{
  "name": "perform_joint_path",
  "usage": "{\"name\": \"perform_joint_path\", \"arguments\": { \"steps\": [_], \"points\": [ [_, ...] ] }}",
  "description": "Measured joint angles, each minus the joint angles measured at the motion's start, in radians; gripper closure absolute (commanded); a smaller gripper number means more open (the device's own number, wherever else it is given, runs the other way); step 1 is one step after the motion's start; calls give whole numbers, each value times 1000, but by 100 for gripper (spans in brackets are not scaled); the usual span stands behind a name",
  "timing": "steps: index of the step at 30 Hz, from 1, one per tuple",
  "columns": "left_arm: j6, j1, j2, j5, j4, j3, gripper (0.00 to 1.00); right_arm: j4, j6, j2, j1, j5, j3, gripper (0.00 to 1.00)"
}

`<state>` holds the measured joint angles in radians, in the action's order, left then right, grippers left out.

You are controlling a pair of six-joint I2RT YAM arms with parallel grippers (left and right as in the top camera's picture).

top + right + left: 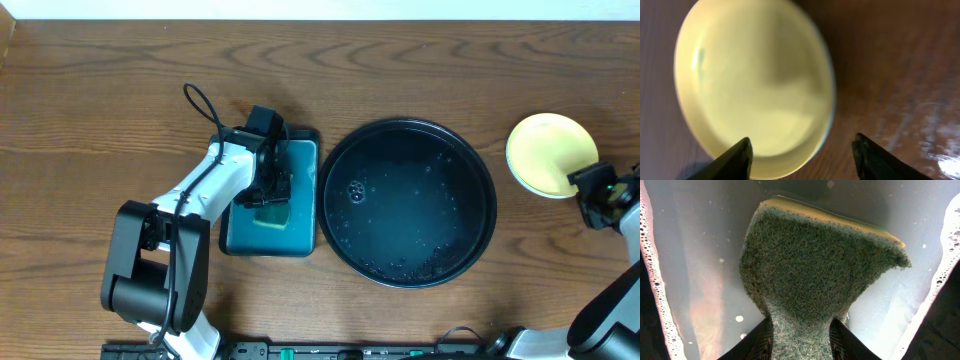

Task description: Clean dirty plates on tray and stack at the side

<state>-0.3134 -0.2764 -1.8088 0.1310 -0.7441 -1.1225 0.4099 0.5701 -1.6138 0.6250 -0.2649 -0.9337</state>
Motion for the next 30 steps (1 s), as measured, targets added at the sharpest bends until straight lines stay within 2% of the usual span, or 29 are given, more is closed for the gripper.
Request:
{"name": "perform_joint_path", "arguments": {
  "steps": [2,4,6,8,10,12,20,30],
  "points": [
    [0,0,0,0,0,0,58,-5,-41,0,-18,-31,0,33],
    [0,0,3,-1,-5,0,55,-10,-87,0,-43,-65,0,28],
    [1,0,13,-3,-8,0,51,-11,-123,0,-73,-87,0,18],
    [4,0,40,-4,-8,0,45,-11,-160,0,-108,-107,0,1],
    [6,0,86,-5,-8,0,32,-11,-191,0,-146,-118,0,1],
    [13,0,141,-7,-8,0,25,-11,-221,2,-193,-123,0,1],
    [26,45,315,-33,-44,0,22,100,-333,66,-425,-26,-41,1],
    [19,202,338,0,-294,-4,22,426,-438,103,-656,143,-216,1]
  ]
}}
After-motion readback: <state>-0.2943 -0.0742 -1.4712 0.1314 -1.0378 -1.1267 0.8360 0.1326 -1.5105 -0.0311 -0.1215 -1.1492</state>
